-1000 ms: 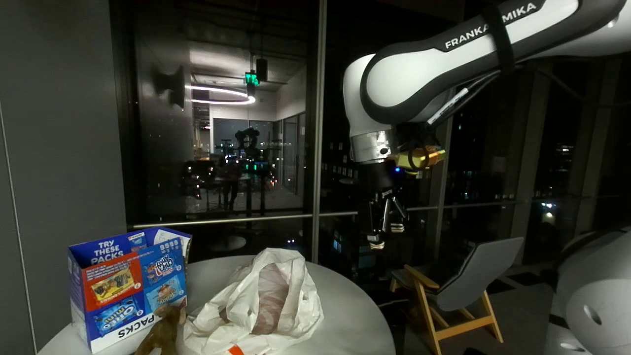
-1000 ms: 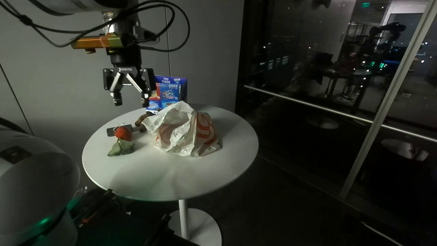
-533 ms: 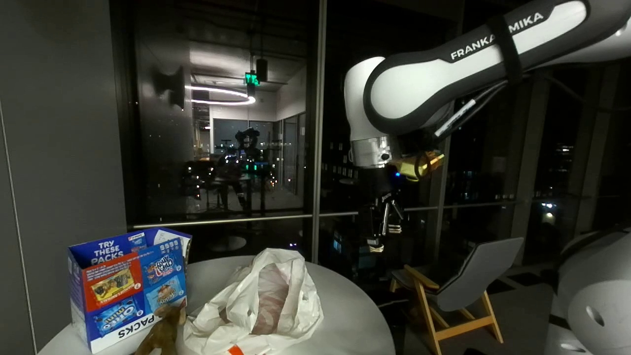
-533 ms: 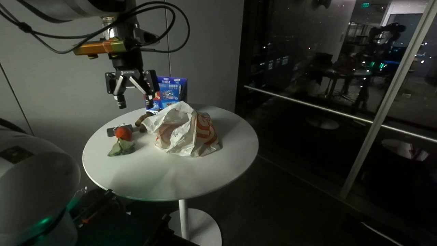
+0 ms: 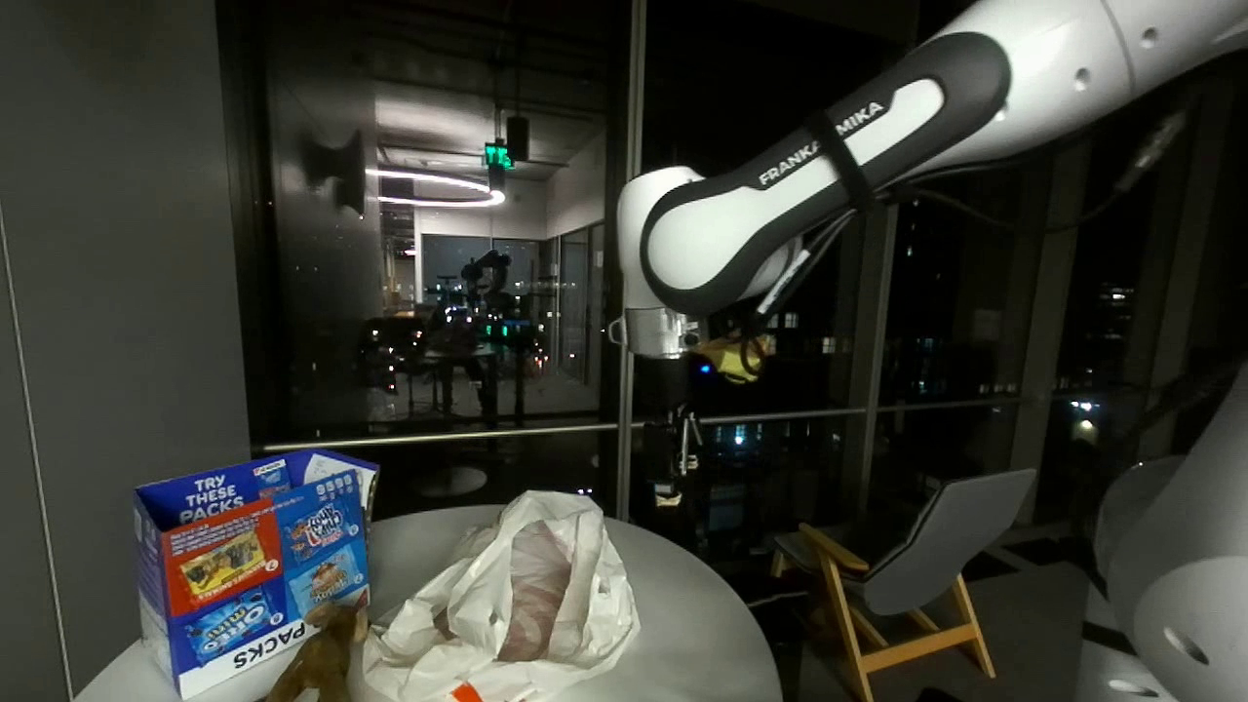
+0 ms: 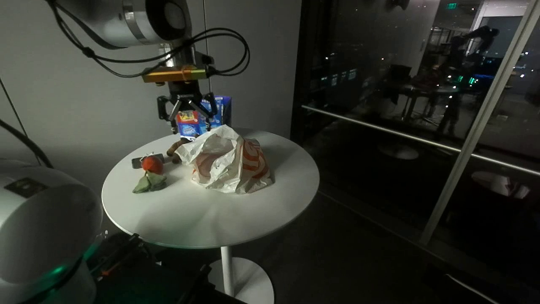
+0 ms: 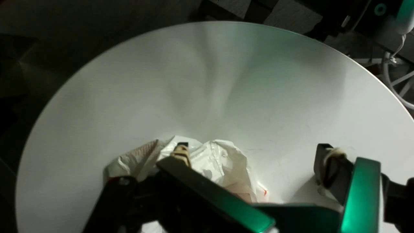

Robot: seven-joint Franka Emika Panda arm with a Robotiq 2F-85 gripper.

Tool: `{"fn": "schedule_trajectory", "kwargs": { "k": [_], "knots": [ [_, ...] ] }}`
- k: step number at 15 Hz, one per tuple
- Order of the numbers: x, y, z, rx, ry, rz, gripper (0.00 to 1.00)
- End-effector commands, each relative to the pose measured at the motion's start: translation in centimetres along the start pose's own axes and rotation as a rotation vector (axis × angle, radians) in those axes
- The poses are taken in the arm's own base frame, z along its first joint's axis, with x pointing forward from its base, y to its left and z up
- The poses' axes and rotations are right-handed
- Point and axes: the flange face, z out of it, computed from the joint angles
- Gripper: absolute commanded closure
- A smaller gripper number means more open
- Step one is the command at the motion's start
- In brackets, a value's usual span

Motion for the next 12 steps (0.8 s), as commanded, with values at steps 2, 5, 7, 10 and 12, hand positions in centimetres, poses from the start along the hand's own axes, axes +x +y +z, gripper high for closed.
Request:
{"fn": "schedule_trajectory", "kwargs": {
  "k": [2,5,7,10,12],
  "knots": [
    [9.3,-1.4,-0.3,0.061,-0.05,-0.212,0.0],
    [14.0,-3.5,0.2,0.079,-0.11,-0.323,0.0],
    [17.0,-4.6,0.8,0.093,-0.131,-0.381,0.0],
    [16.2,-5.3,1.3,0.081,-0.135,-0.354,0.0],
    [17.6,-5.3,1.5,0.089,-0.146,-0.361,0.0]
  ]
}}
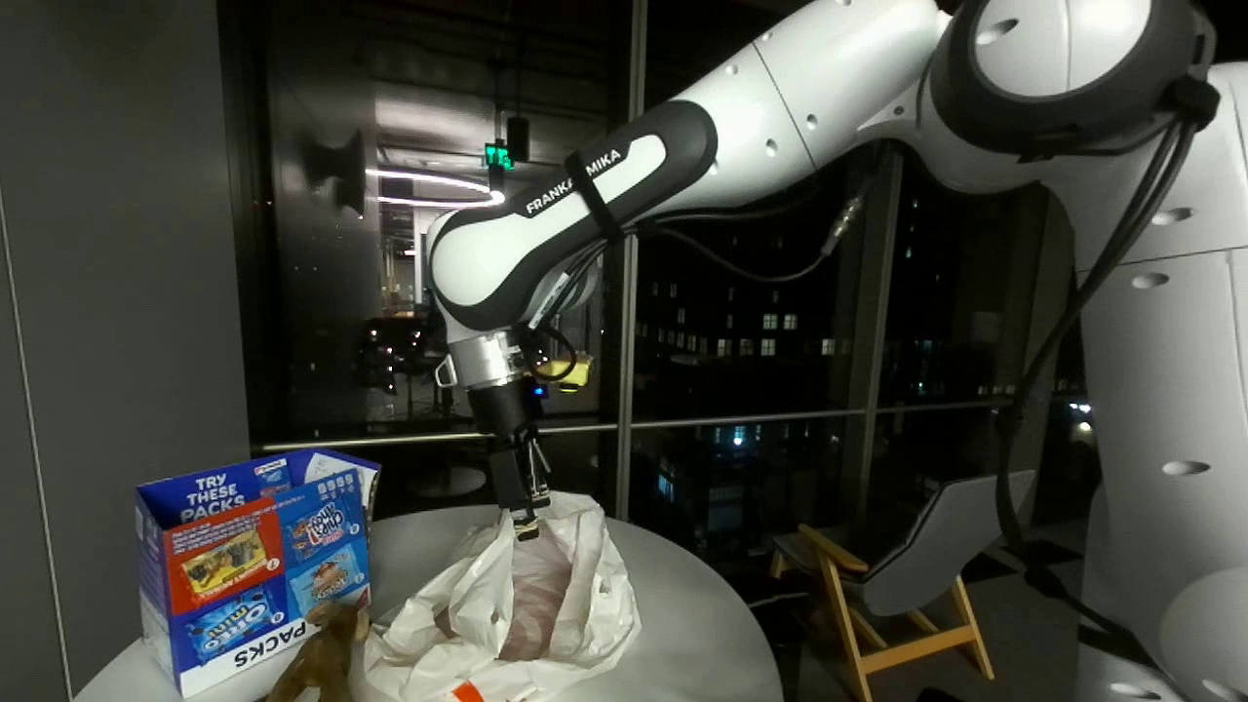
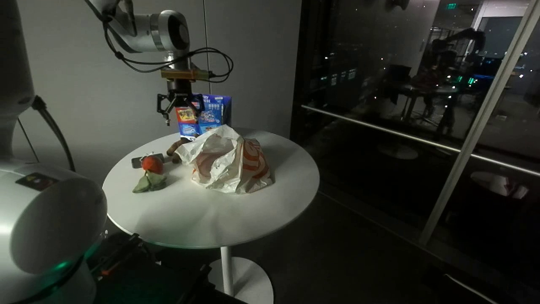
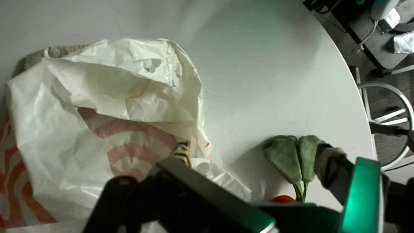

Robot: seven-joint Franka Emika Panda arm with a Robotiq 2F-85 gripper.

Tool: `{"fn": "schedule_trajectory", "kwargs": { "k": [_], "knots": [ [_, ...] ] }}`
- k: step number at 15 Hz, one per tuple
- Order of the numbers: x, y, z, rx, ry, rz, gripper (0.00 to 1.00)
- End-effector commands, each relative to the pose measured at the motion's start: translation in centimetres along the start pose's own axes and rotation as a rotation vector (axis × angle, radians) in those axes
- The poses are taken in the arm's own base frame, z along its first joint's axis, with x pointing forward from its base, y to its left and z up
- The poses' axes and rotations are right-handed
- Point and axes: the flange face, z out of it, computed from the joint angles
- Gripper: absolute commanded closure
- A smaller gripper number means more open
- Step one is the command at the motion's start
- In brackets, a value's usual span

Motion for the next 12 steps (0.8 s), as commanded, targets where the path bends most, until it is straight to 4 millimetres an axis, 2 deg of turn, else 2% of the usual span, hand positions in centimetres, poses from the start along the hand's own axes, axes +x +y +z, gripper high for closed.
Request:
{"fn": "schedule_trajectory", "kwargs": {
  "k": [1,2,3,7,10,12],
  "knots": [
    [0.2,0.1,-0.1,0.001,-0.002,0.0,0.0],
    [0.3,0.3,0.3,0.005,0.012,-0.031,0.0],
    [1.2,0.7,1.3,-0.012,0.017,-0.081,0.0],
    [6.6,1.3,3.6,-0.073,0.1,-0.286,0.0],
    [11.3,-0.6,5.4,-0.059,0.144,-0.437,0.0],
    [13.5,-3.1,5.7,-0.029,0.124,-0.549,0.0]
  ]
}}
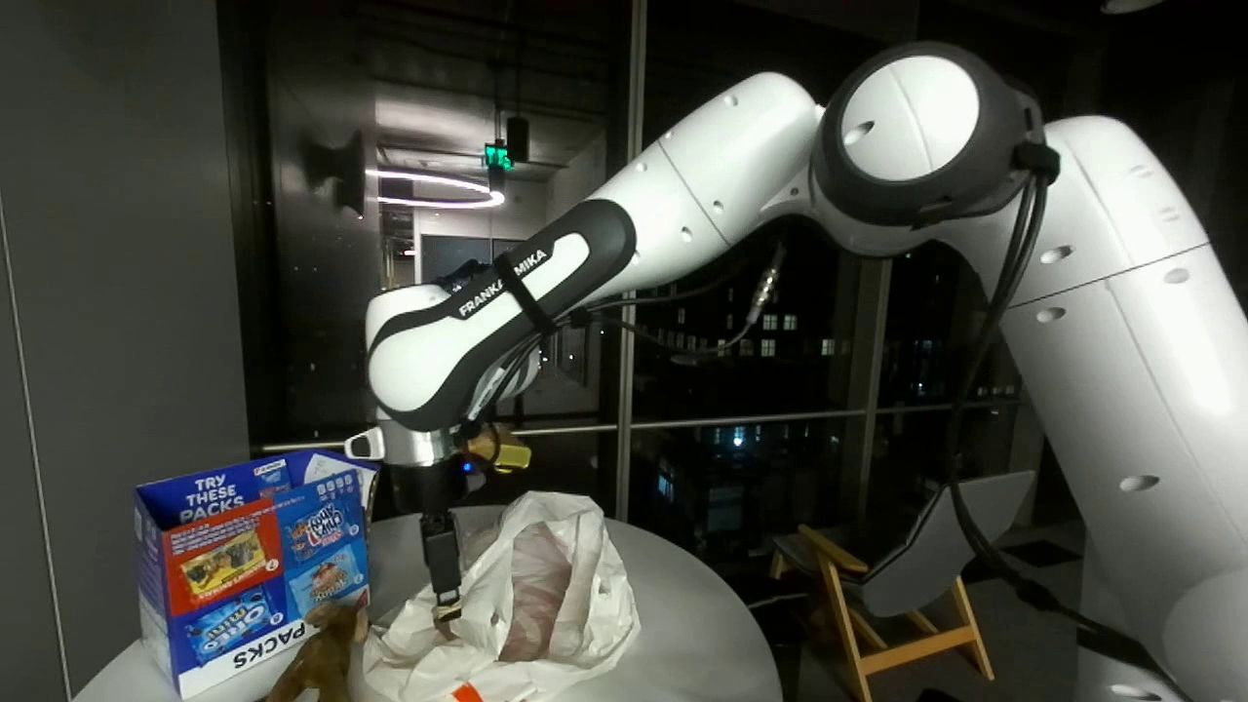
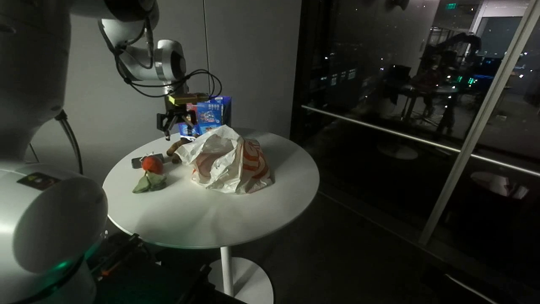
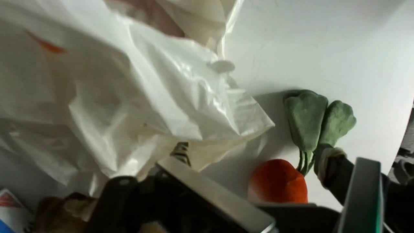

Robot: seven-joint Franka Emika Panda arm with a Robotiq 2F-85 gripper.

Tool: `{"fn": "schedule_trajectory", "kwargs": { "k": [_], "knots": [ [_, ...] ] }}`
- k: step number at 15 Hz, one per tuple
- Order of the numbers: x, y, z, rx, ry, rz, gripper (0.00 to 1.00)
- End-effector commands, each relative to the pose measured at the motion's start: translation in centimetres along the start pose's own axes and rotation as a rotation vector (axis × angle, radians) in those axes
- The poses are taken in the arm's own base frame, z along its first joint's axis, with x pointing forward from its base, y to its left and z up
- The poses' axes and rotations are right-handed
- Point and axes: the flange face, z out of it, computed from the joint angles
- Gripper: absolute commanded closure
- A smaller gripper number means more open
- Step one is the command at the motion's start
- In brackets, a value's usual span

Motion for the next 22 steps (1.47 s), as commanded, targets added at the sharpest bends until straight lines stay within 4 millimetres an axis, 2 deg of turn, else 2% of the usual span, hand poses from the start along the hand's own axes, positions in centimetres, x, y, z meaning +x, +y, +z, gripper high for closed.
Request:
{"fn": "schedule_trajectory", "kwargs": {
  "k": [1,3,5,9,12,18,22],
  "knots": [
    [5.6,-1.4,0.2,0.052,-0.006,-0.191,0.0],
    [7.7,-2.7,1.2,0.103,-0.055,-0.275,0.0],
    [8.9,-2.3,2.8,0.137,-0.109,-0.354,0.0],
    [10.6,0.5,6.1,0.076,-0.184,-0.433,0.0],
    [11.5,1.8,7.5,0.057,-0.14,-0.463,0.0],
    [13.7,0.9,7.5,0.196,0.004,-0.504,0.0],
    [14.4,0.4,7.6,0.215,-0.023,-0.497,0.0]
  ]
}}
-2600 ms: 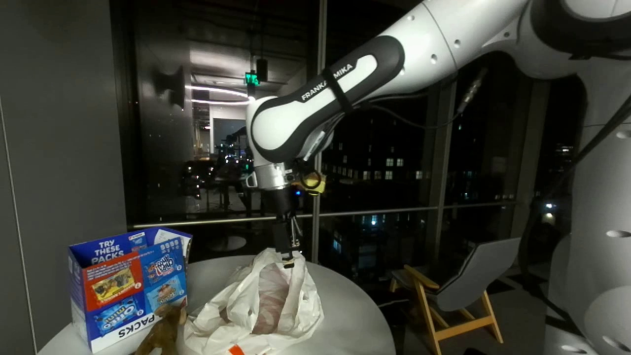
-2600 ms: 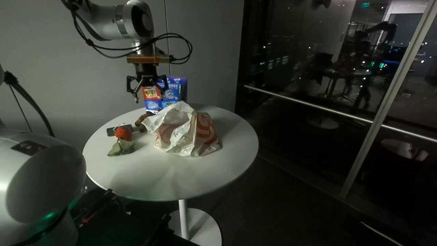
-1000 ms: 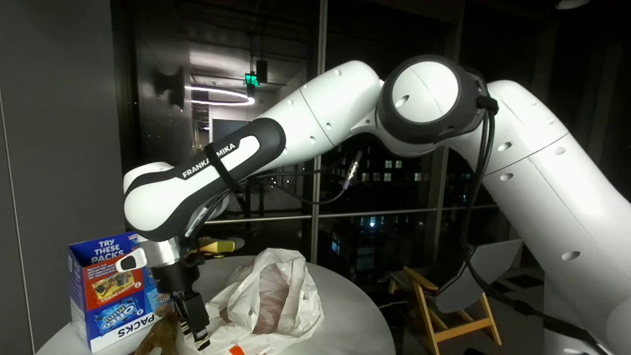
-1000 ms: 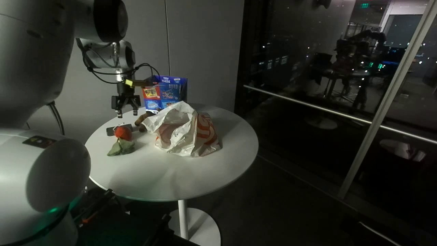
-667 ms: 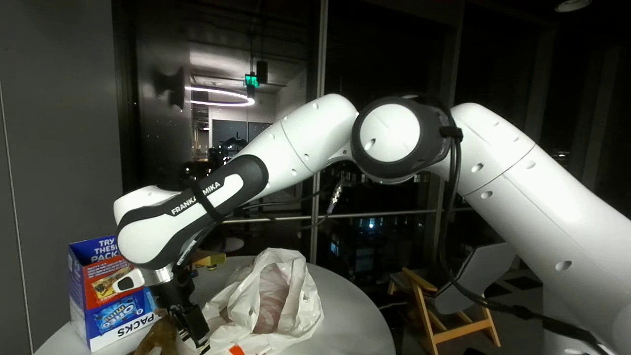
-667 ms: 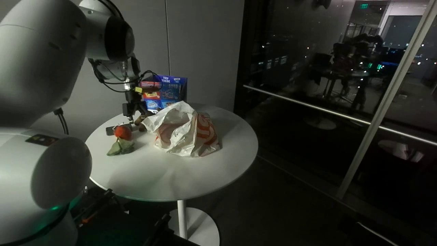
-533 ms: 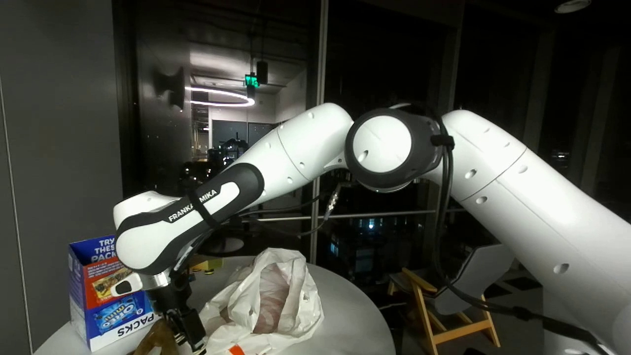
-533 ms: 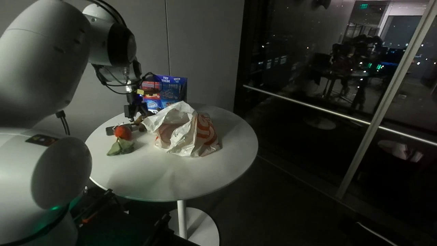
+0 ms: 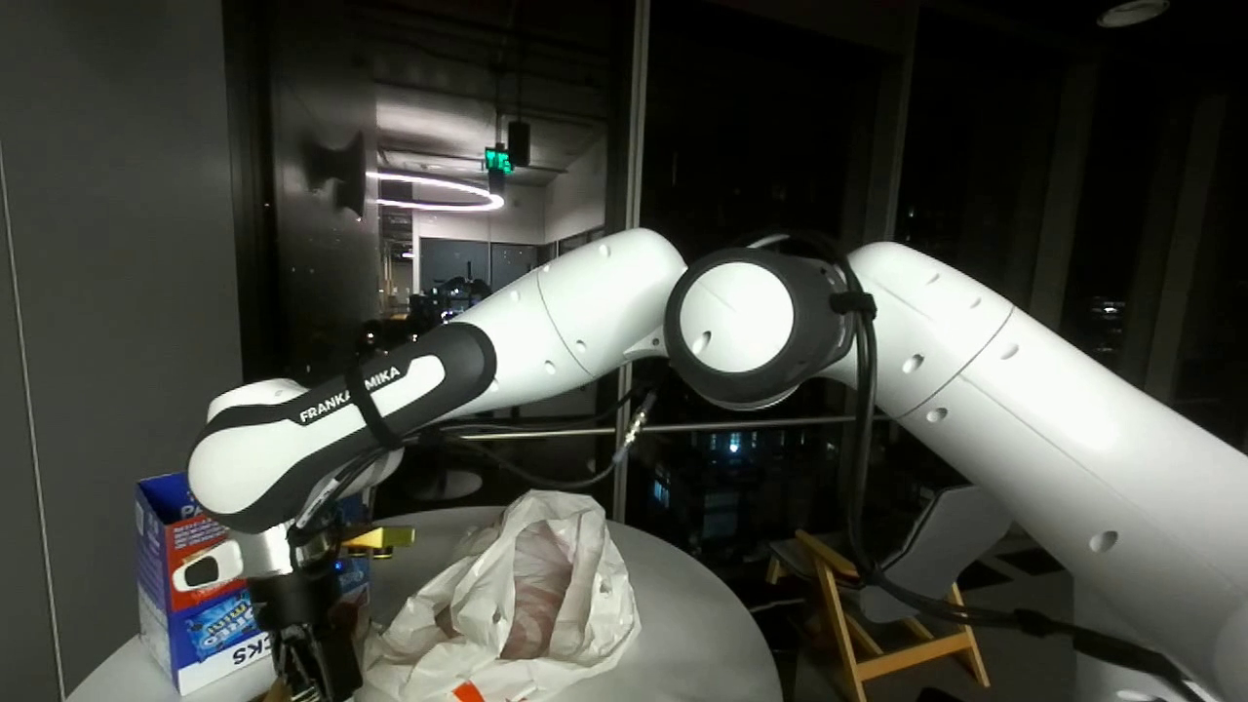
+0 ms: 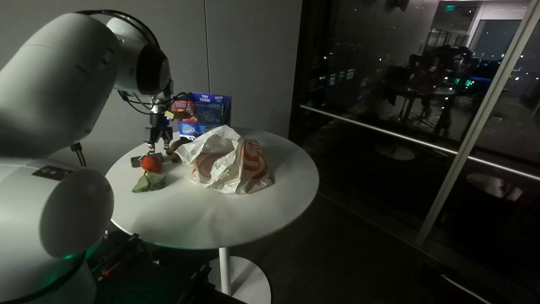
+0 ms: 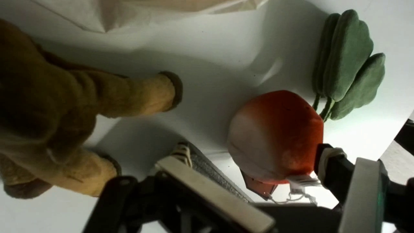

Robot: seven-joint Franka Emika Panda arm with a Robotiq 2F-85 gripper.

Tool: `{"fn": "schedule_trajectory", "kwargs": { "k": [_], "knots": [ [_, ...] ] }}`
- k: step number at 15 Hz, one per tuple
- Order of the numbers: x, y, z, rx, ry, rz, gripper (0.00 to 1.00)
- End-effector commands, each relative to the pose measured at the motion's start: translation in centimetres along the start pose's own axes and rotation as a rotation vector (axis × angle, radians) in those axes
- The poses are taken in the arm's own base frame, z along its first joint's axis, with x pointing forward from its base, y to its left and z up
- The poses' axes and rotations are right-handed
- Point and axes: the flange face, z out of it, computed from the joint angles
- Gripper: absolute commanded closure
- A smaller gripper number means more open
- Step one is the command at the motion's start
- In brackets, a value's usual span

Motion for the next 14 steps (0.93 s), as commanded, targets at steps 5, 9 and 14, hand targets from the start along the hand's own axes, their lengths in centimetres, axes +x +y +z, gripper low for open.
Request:
{"fn": "schedule_trajectory", "kwargs": {
  "k": [5,9,14],
  "knots": [
    [0.5,-0.2,1.9,0.192,0.03,0.028,0.0],
    [0.5,0.3,4.5,0.251,0.038,0.035,0.0],
    [0.2,1.4,6.0,0.263,0.067,0.043,0.34]
  ]
}}
